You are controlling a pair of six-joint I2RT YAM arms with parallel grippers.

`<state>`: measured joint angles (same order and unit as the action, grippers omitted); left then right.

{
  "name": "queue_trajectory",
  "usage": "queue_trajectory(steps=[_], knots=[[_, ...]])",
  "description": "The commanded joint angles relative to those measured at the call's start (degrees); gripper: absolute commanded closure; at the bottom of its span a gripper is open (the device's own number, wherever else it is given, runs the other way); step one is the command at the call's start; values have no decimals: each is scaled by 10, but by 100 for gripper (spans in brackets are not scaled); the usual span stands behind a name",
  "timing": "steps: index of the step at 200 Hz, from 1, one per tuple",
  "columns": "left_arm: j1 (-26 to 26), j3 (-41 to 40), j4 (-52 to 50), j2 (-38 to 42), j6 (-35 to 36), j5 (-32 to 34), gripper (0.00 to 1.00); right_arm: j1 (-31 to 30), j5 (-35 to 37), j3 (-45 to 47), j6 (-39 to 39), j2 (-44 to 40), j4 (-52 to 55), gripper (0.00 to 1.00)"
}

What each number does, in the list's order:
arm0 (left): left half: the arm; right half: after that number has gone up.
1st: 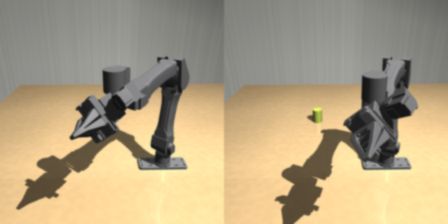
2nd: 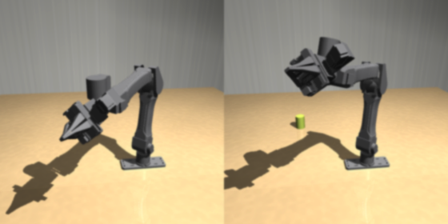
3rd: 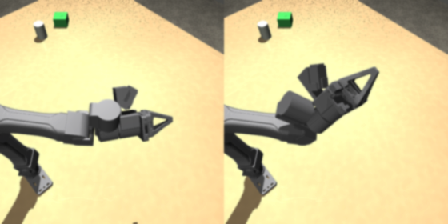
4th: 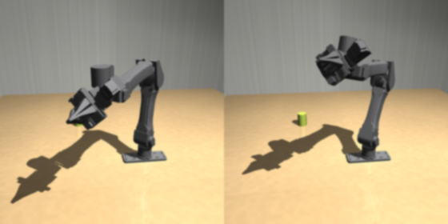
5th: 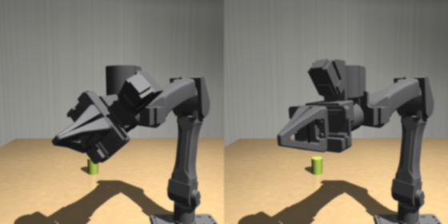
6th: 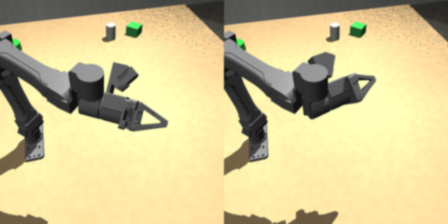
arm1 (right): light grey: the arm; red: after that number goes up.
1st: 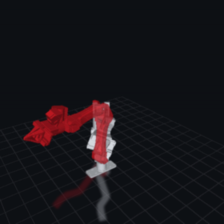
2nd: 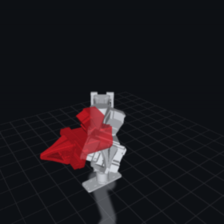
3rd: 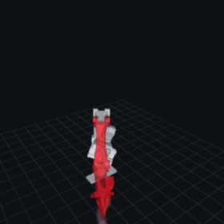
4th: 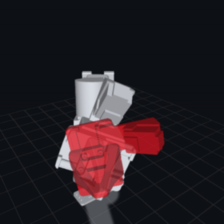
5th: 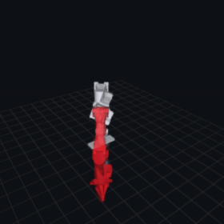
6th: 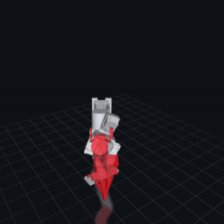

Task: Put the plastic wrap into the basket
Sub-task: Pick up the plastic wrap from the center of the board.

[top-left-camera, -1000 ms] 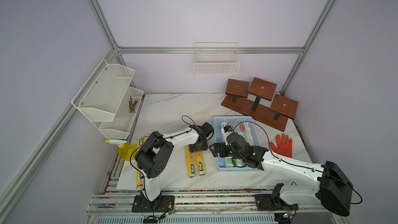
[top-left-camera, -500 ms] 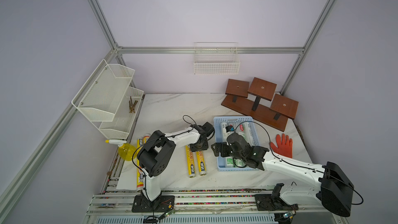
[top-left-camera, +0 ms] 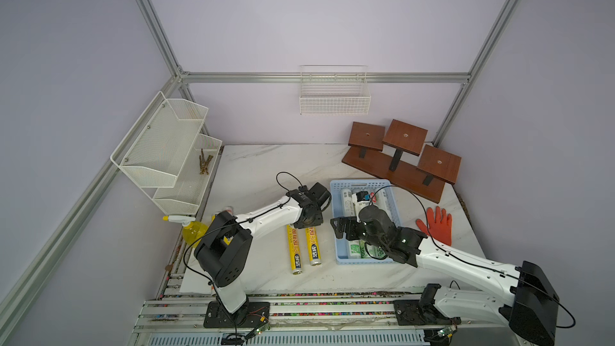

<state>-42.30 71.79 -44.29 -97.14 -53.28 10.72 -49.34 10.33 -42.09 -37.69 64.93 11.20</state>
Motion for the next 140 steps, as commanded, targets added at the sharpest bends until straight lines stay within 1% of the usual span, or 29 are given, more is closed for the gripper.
queue_trajectory(steps=[1,39,84,97,112,140], knots=[[-16,33,15,28,10,7,71,7,30,14,-9,-31,5,1],[-38,73,18,27,15,2,72,22,43,27,-19,-71,13,1],[-52,124,30,15,24,-27,72,54,64,46,-31,-119,32,1],[-56,141,35,2,29,-44,72,66,70,58,-39,-139,33,1],[-62,166,35,-18,30,-50,72,84,74,75,-47,-164,33,1],[-71,215,30,-64,34,-55,75,125,48,102,-53,-202,36,1]])
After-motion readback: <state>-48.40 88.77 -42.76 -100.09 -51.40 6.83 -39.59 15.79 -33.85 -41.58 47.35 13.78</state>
